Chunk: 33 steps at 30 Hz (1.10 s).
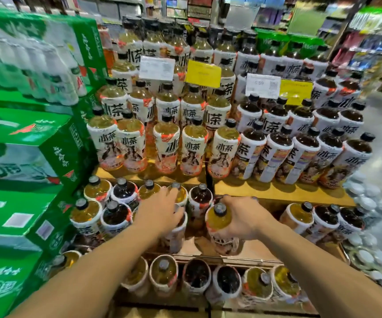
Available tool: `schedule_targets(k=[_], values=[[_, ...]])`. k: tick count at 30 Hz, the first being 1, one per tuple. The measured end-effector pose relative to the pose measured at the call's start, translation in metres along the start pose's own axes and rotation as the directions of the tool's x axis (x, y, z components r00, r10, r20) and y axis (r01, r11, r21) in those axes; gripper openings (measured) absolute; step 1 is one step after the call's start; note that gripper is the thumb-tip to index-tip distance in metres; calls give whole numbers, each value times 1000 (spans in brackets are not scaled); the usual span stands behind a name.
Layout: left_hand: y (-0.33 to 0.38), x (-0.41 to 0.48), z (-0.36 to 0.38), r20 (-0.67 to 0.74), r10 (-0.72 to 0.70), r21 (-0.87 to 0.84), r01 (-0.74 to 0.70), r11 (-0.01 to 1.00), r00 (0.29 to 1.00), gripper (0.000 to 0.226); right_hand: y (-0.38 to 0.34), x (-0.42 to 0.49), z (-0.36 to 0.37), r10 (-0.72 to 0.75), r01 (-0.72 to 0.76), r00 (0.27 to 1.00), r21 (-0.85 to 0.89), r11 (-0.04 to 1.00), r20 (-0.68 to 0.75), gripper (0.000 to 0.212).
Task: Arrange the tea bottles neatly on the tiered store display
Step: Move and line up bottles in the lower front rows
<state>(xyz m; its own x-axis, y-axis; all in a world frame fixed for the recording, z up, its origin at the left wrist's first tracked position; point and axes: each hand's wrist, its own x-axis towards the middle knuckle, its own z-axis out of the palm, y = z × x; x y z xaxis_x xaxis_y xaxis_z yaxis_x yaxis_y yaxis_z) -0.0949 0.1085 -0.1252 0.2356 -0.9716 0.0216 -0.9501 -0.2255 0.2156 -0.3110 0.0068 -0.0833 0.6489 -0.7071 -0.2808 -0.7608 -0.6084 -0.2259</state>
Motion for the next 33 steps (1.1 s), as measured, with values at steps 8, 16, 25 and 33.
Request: schedule_targets(k=[8,16,25,33], values=[[-31,16,21,222,43,132,-74,989,974,48,-30,20,17,92,-90,995,80,993,-26,97],[-24,25,19,254,113,61,-133,989,961,30,-46,43,29,111,-103,992,132,986,-54,107],[-6,6,27,295,143,71,-171,983,945,56,-45,46,34,199,-180,977,206,962,-71,105],[-10,-7,14,288,204,36,-223,974,936,40,-49,56,42,225,-198,971,260,945,-78,106]])
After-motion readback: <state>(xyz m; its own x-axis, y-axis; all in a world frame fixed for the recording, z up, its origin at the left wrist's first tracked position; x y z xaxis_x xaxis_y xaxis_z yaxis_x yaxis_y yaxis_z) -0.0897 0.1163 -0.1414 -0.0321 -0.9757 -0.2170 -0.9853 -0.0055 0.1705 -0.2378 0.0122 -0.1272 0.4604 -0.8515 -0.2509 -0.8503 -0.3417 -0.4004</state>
